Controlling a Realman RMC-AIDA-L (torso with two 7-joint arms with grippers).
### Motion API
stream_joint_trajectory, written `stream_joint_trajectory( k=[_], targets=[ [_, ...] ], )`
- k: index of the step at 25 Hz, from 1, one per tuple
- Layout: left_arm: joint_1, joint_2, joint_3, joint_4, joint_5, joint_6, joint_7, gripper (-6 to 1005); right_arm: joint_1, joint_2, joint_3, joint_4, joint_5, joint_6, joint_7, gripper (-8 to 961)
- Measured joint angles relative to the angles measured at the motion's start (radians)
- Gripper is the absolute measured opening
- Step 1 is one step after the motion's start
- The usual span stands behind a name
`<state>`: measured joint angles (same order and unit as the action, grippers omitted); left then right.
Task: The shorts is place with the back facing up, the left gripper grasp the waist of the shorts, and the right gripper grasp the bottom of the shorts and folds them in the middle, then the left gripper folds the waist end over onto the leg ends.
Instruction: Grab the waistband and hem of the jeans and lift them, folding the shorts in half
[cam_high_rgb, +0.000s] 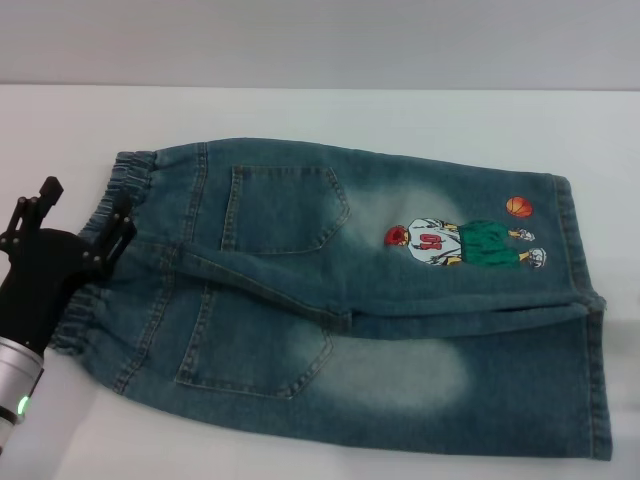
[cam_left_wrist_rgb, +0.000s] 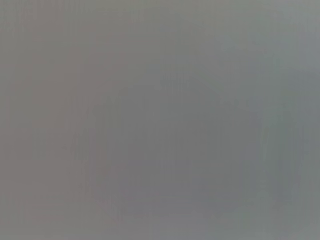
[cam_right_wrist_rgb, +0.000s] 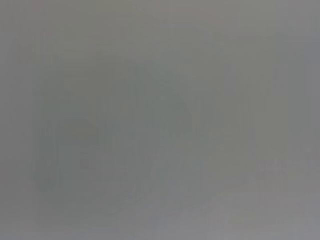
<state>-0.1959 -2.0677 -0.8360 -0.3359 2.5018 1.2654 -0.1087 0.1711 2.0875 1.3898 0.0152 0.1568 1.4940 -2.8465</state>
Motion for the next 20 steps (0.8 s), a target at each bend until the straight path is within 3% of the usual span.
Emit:
stream_joint_trajectory(
  k=[8,12,16,20],
  targets=[
    [0.002,0.0,0.0,0.001,0.0,0.0,0.003,818,0.005,-0.002,-0.012,0.006,0.0,0.006,0.026,655],
    [0.007,0.006,0.015,-0.007,0.003,-0.003,-0.042,818,0.026,-0.018,-0.016,0.007,-0.001,-0.008,0.17,654],
    [0.002,0.02,0.021,-0.048,0.008,-0.029,-0.095,819,0.087,-0.071,-0.053,0.001,-0.001,-0.017,0.333,653],
    [0.002,0.061,0.009,-0.195,0.066,-0.138,-0.093,819,0.193,-0.134,-0.143,-0.006,-0.001,-0.051,0.463,652]
  ],
)
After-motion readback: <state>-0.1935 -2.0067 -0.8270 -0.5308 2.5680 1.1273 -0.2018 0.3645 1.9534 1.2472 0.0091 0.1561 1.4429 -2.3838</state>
